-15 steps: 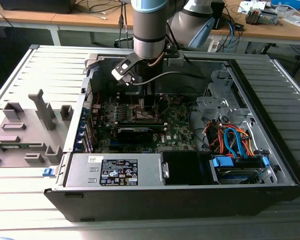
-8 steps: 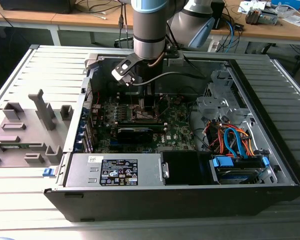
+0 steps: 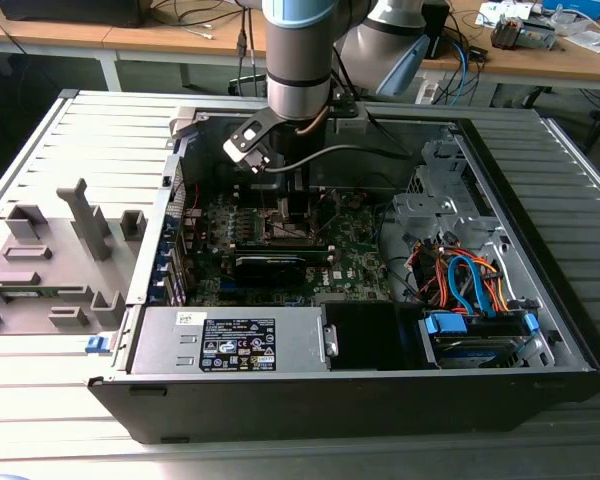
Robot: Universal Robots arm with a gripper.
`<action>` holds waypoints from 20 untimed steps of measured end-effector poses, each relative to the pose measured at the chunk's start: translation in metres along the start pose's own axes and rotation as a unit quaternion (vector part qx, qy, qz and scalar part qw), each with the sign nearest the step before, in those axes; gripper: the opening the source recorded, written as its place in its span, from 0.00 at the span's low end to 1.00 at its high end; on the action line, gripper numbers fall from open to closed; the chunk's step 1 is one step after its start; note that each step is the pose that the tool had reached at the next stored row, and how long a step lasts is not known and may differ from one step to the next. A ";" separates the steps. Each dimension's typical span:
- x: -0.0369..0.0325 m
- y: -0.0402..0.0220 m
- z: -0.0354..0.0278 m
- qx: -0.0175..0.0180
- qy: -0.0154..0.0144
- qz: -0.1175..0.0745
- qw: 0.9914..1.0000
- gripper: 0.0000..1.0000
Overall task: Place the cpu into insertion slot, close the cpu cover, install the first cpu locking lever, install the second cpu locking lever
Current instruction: 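Place the cpu into insertion slot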
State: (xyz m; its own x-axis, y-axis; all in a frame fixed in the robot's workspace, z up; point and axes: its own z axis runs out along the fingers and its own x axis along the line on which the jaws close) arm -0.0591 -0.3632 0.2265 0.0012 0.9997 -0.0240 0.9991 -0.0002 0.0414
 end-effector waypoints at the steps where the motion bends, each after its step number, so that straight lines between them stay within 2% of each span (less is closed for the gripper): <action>1: 0.0000 0.0000 0.0001 0.000 0.000 0.000 1.000 0.55; 20: 0.0001 -0.0002 0.0038 0.000 0.000 0.000 1.000 0.55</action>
State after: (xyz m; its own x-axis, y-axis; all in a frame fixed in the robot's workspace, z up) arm -0.0591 -0.3632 0.2227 0.0012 0.9997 -0.0240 0.9991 -0.0002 0.0414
